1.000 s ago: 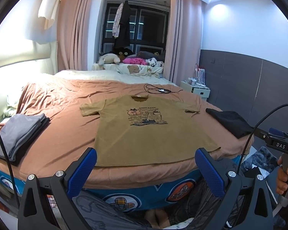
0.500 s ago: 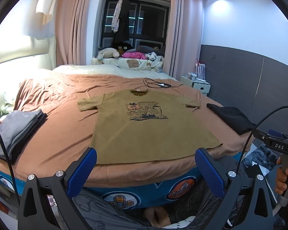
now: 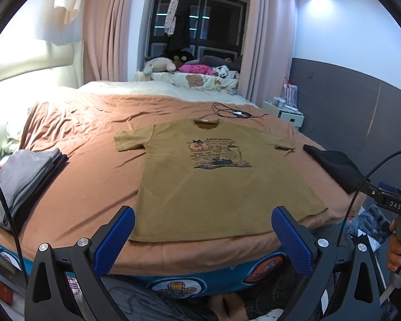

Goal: Fold small clothes
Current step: 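Move both grippers down toward the side edge of the olive T-shirt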

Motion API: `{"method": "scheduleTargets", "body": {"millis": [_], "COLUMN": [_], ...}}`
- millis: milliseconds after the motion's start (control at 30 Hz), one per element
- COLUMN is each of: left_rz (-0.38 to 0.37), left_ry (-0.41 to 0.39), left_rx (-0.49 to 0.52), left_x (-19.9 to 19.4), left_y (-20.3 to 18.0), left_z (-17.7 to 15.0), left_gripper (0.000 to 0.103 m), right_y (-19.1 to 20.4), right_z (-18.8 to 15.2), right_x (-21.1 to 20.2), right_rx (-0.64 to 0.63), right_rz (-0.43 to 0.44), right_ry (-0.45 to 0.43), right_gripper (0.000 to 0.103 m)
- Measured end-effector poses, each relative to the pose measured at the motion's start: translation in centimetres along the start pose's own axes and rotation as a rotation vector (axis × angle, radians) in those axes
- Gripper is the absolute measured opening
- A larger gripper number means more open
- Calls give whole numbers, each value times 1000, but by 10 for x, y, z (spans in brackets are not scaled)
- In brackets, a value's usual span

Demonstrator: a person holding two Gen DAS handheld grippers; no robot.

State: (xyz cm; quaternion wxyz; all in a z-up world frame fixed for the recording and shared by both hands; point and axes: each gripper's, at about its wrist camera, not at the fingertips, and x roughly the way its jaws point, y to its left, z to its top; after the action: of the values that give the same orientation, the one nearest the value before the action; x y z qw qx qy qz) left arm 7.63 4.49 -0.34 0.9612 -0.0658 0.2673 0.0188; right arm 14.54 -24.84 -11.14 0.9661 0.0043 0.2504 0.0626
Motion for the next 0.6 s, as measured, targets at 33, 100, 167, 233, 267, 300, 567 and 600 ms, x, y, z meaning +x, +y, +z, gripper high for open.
{"method": "scheduleTargets", "body": {"millis": [33, 100, 167, 233, 267, 300, 567, 600], "left_rz": [3, 14, 26, 38, 45, 53, 105, 110], "left_ry": [3, 7, 11, 14, 13, 11, 17, 18], "left_rx": [-3, -10, -18, -29, -36, -45, -108, -113], "left_x": [4, 13, 22, 31, 35, 40, 79, 83], "left_y": [3, 12, 21, 29, 34, 39, 84, 89], "left_z": [3, 10, 17, 24, 28, 33, 61, 64], "left_gripper": [103, 103, 103, 103, 103, 103, 101, 101], "right_y": [2, 3, 4, 7, 7, 9, 21, 23], "right_z": [4, 10, 15, 21, 23, 27, 61, 65], "right_x": [5, 13, 22, 33, 37, 42, 92, 98], "right_rx": [0, 0, -3, -10, -13, -18, -66, -75], "right_rz": [5, 15, 23, 37, 44, 52, 120, 125], "right_ry": [3, 6, 9, 19, 23, 29, 51, 51], "right_gripper": [103, 103, 103, 103, 103, 103, 103, 103]}}
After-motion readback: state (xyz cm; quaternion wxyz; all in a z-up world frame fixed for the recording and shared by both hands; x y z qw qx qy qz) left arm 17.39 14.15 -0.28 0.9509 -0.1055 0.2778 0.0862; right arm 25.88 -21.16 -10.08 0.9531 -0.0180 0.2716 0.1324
